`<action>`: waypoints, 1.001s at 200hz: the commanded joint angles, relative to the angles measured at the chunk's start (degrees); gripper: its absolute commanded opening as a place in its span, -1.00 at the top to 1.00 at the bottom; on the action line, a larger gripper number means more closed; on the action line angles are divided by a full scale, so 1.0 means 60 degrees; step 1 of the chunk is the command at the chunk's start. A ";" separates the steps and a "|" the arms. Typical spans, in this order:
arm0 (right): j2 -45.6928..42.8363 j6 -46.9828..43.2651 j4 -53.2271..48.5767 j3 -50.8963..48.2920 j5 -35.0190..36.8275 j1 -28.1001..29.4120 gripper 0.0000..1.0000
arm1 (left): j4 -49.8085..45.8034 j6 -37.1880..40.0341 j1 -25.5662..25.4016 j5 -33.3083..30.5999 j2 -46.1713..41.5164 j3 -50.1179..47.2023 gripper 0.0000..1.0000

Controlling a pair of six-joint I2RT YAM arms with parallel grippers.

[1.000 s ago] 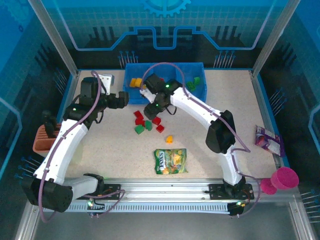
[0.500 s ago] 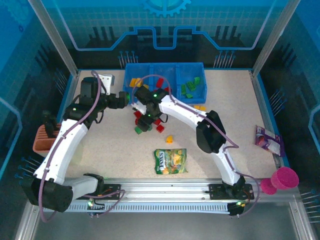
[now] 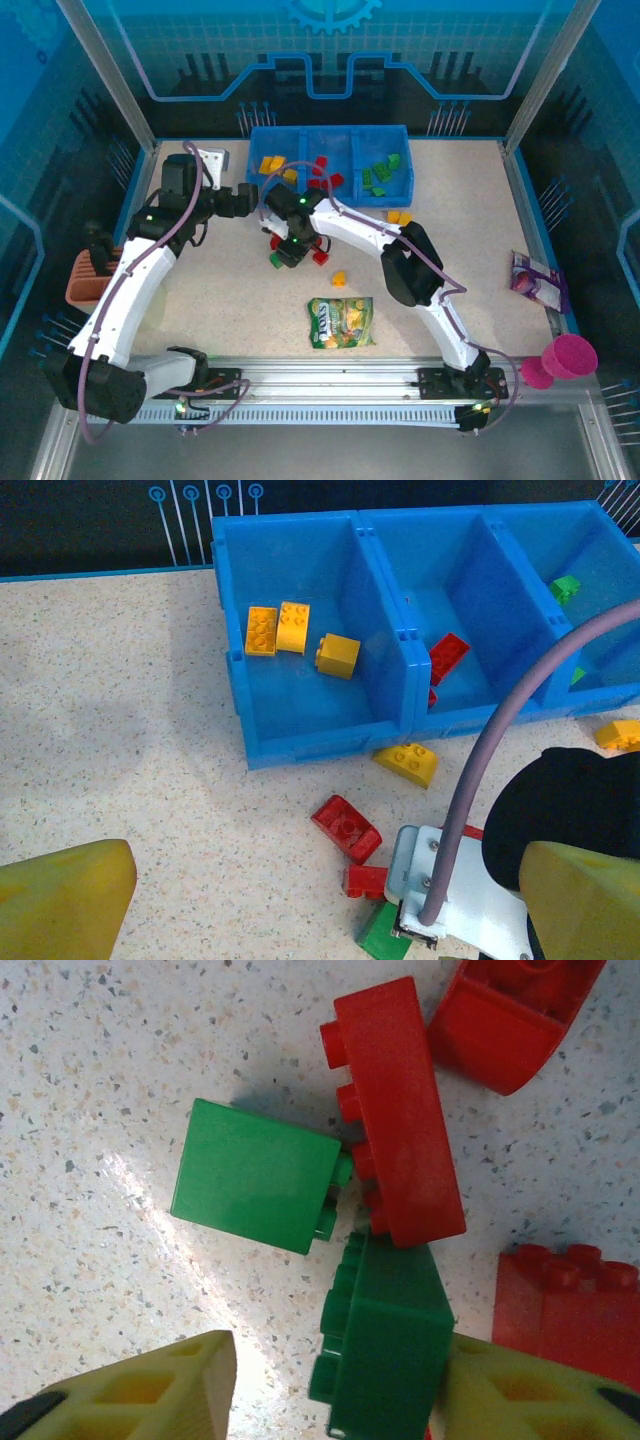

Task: Sort the legos into containers by color
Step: Pick up the lego from the center of the table.

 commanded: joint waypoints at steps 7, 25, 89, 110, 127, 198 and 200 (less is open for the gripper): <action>0.0479 -0.0054 0.0070 -0.0102 0.0059 0.0139 0.00 | 0.0077 0.0065 0.0107 0.0222 0.0087 -0.0048 -0.98; 0.0524 -0.0059 0.0091 -0.0124 0.0122 0.0119 0.08 | 0.0077 0.0063 0.0107 0.0200 0.0104 -0.0040 -0.98; 0.0437 0.0048 0.0312 -0.0230 0.0175 -0.0035 0.38 | 0.0082 0.0048 0.0122 0.0242 0.0189 0.0003 -0.98; 0.0292 0.0020 0.0154 -0.0194 0.0208 -0.0059 0.43 | 0.0062 0.0034 0.0122 0.0260 0.0219 0.0002 -0.98; -0.0204 0.0052 0.0028 -0.0276 0.0266 -0.0103 0.47 | 0.0062 0.0034 0.0132 0.0264 0.0220 0.0019 -0.98; -0.2158 0.0268 -0.0040 -0.0355 0.0372 -0.0793 0.50 | 0.0069 -0.0025 0.0173 0.0418 0.0366 0.0068 -0.99; -0.2171 0.0277 -0.0034 -0.0337 0.0350 -0.0826 0.50 | 0.0075 -0.0025 0.0168 0.0418 0.0365 0.0064 -0.98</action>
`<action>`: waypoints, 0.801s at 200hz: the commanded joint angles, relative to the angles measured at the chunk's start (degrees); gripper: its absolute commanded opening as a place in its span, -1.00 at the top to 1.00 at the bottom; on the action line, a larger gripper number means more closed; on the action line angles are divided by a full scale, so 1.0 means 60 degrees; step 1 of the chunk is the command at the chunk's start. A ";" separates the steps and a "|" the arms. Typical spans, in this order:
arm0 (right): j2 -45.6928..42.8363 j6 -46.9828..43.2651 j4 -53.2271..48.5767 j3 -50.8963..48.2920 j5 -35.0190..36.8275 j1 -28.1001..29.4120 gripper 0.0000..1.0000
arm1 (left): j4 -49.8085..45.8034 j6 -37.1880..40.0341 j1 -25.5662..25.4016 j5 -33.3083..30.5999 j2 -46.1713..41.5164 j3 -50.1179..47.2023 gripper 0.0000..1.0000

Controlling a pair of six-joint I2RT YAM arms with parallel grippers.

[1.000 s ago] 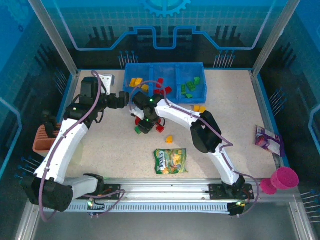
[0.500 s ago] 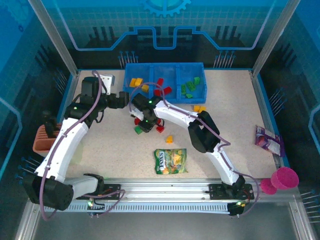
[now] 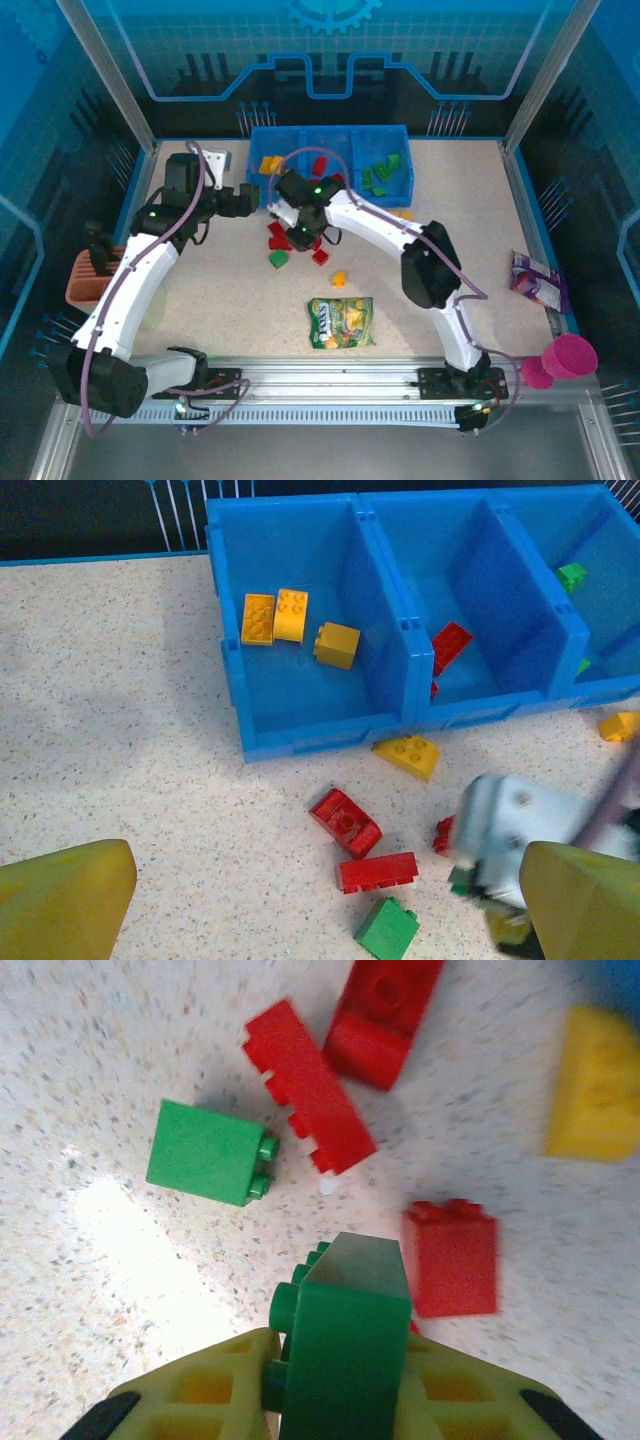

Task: Sort the legos into containers by color
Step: Pick up the lego from the center of the table, then place the lego in the container.

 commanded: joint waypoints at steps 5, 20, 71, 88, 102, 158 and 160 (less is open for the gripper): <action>-0.0824 0.0160 -0.0102 0.0196 0.0000 -0.0456 0.50 | 0.0084 -0.0021 0.0128 0.0300 0.0074 0.0054 -0.98; -0.0943 0.0182 -0.0016 0.0249 -0.0125 -0.0772 0.51 | 0.0050 -0.0008 0.0137 0.0272 0.0074 0.0089 -0.99; -0.1086 -0.0170 0.0223 0.0541 -0.0106 -0.2387 0.53 | 0.0033 0.0094 0.0137 0.0145 0.0095 0.0048 -0.98; -0.1025 -0.0301 0.0480 0.0658 0.0147 -0.2913 0.53 | 0.0033 0.0125 0.0166 0.0120 0.0105 0.0041 -0.98; -0.0978 -0.0305 0.0908 0.0663 0.0264 -0.3348 0.52 | 0.0033 0.0140 0.0152 0.0107 0.0103 0.0030 -0.98; 0.0195 -0.0357 0.2077 0.1705 0.0813 -0.4376 0.51 | -0.0070 0.0180 0.0196 0.0132 0.0363 0.0171 -0.99; 0.0264 -0.0369 0.2104 0.1772 0.0834 -0.4403 0.51 | -0.0059 0.0183 0.0196 0.0132 0.0355 0.0163 -0.98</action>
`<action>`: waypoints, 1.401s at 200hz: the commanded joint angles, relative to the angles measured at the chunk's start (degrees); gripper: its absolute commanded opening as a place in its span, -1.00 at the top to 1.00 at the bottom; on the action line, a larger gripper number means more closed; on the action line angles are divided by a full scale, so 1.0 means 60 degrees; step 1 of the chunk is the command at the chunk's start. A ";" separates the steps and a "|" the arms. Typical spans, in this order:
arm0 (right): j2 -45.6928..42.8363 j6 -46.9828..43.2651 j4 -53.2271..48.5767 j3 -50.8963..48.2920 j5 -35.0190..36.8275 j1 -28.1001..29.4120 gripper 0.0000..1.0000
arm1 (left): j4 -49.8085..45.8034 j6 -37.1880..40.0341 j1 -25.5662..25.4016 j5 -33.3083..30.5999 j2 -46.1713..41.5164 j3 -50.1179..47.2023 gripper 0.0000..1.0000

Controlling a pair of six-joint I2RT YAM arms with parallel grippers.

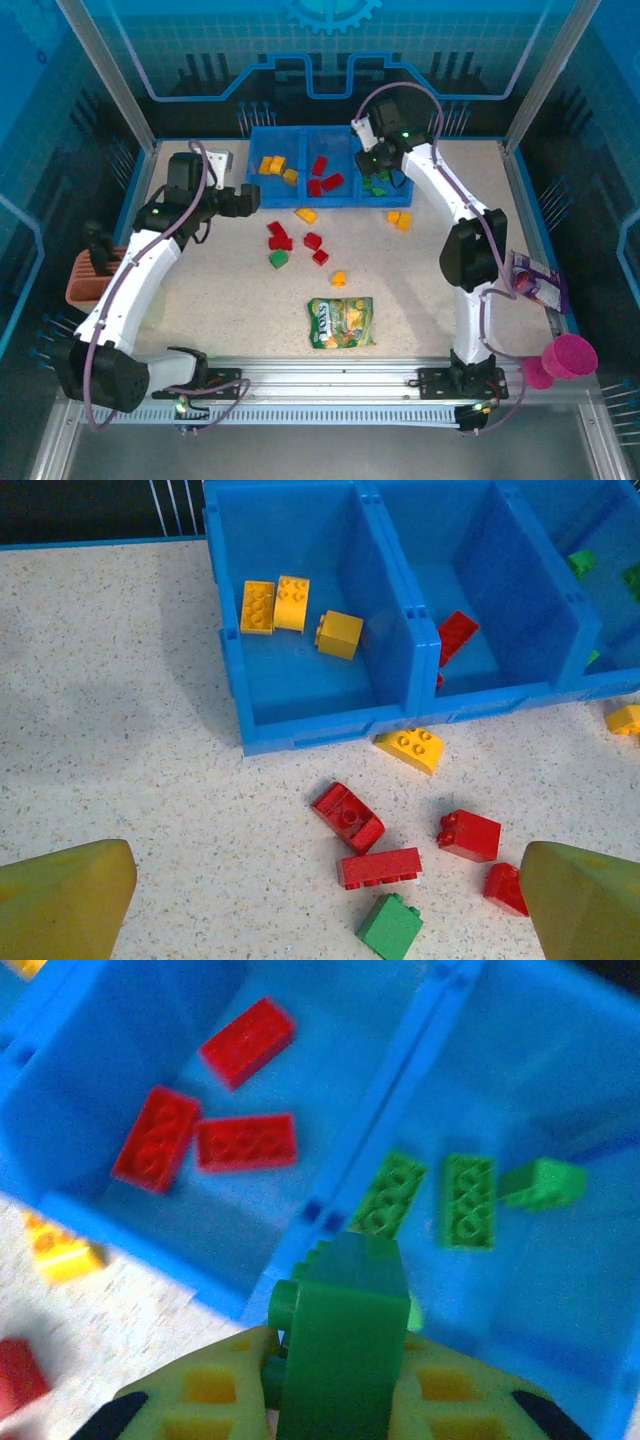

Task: Sort the legos into containers by color
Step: Place the lego in the container.

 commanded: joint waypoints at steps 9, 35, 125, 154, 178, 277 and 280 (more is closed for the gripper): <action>0.1064 -0.0335 0.0824 0.1016 0.0627 -0.0264 0.52 | -0.0041 0.0191 0.0141 0.0019 0.0097 0.0149 -0.98; 0.2006 -0.0581 0.1153 0.1962 0.1044 -0.0508 0.51 | -0.0200 0.0235 0.0157 -0.0354 0.0196 0.0224 -0.98; 0.4672 0.0093 0.0896 0.4934 0.0398 -0.1107 0.35 | -0.0254 0.0280 0.0171 -0.0358 0.0303 0.0296 -0.98; 0.4660 0.0230 0.0979 0.4909 0.0277 -0.1166 0.22 | -0.0267 0.0284 0.0170 -0.0345 0.0317 0.0327 -0.98; 0.4186 0.0108 0.0994 0.4580 0.0321 -0.1144 0.18 | -0.0253 0.0264 0.0170 -0.0274 0.0353 0.0323 -0.98; 0.0226 -0.0034 -0.0147 0.1955 0.1354 0.0200 -0.05 | -0.0332 0.0235 0.0236 -0.0278 0.0492 0.0367 -0.98; 0.0112 0.0020 -0.0149 0.1786 0.1436 0.0290 -0.05 | -0.0327 0.0231 0.0254 -0.0274 0.0493 0.0361 -0.98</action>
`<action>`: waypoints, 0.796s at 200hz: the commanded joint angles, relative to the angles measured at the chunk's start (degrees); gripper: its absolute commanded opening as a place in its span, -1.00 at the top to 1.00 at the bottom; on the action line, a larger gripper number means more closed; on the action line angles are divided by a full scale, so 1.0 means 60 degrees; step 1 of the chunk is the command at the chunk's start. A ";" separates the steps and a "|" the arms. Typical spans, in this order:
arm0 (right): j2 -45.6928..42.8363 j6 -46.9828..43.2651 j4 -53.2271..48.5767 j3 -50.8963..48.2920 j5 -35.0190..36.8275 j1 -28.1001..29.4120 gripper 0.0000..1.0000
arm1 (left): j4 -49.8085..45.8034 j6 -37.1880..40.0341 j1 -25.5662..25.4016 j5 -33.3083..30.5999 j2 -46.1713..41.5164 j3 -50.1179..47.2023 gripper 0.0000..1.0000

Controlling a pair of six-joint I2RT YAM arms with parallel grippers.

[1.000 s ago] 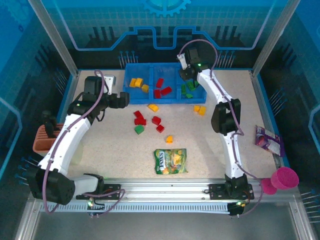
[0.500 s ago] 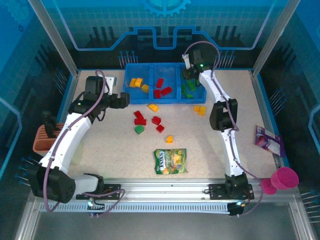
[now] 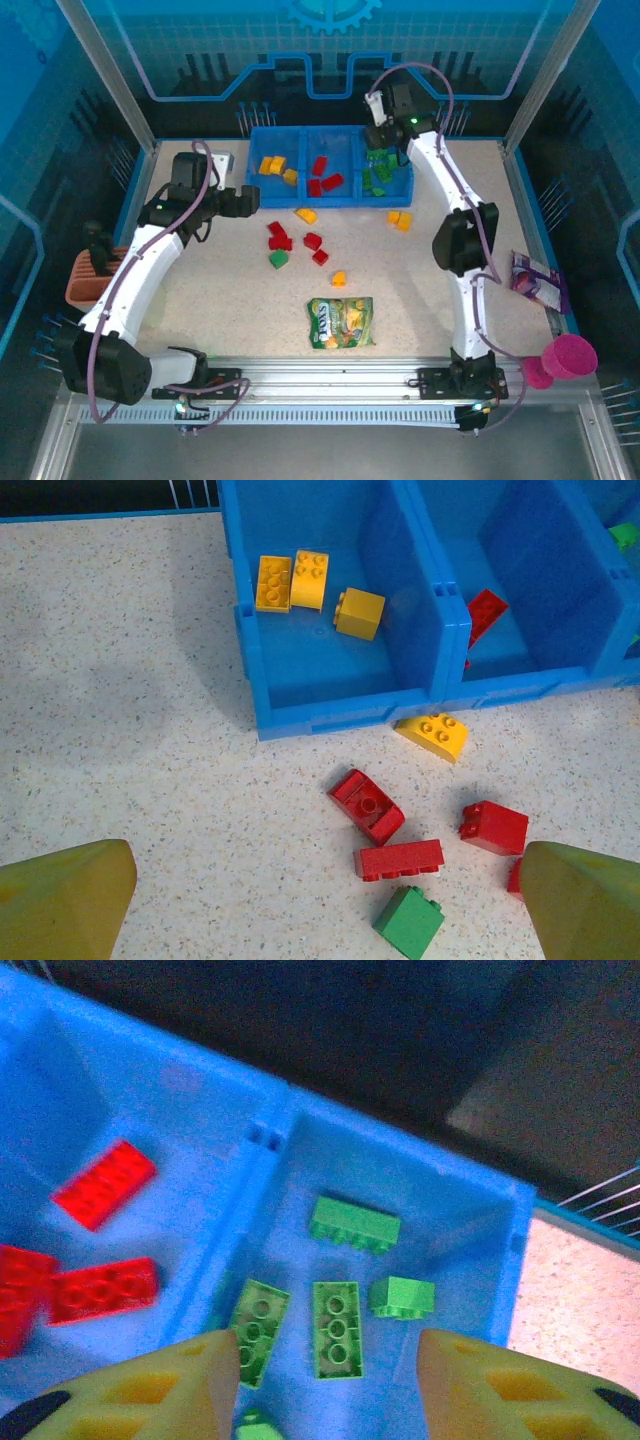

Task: Sort the legos into containers by color
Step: Place the lego in the container, then rotate the lego at the center of the table.

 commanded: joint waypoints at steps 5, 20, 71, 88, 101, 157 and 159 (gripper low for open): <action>-0.1319 0.0302 -0.0565 -0.0973 0.0678 0.0964 -0.06 | -0.0192 0.0145 0.0194 -0.0017 0.0141 0.0347 -0.98; -0.2068 0.0730 -0.0132 -0.2190 0.0625 0.1594 -0.10 | -0.0071 0.0080 0.0207 0.0047 0.0085 0.0289 -0.98; -0.2370 0.2557 0.1512 -0.4278 0.0278 0.3822 -0.17 | -0.0129 0.0078 0.0266 -0.0010 0.0067 0.0345 -0.98; -0.1909 0.3111 0.1480 -0.4247 -0.0013 0.4315 -0.19 | -0.0114 0.0078 0.0281 -0.0047 0.0053 0.0319 -0.98; -0.1526 0.3527 0.1320 -0.4176 -0.0368 0.4585 -0.23 | -0.0107 0.0078 0.0295 -0.0065 0.0066 0.0335 -0.98; -0.0195 0.4158 0.0858 -0.3910 -0.1432 0.5195 -0.37 | -0.0085 -0.0017 0.0412 0.0031 -0.0025 0.0312 -0.98; -0.0150 0.4150 0.0828 -0.3856 -0.1472 0.5212 -0.38 | -0.0085 -0.0022 0.0423 0.0018 -0.0034 0.0301 -0.98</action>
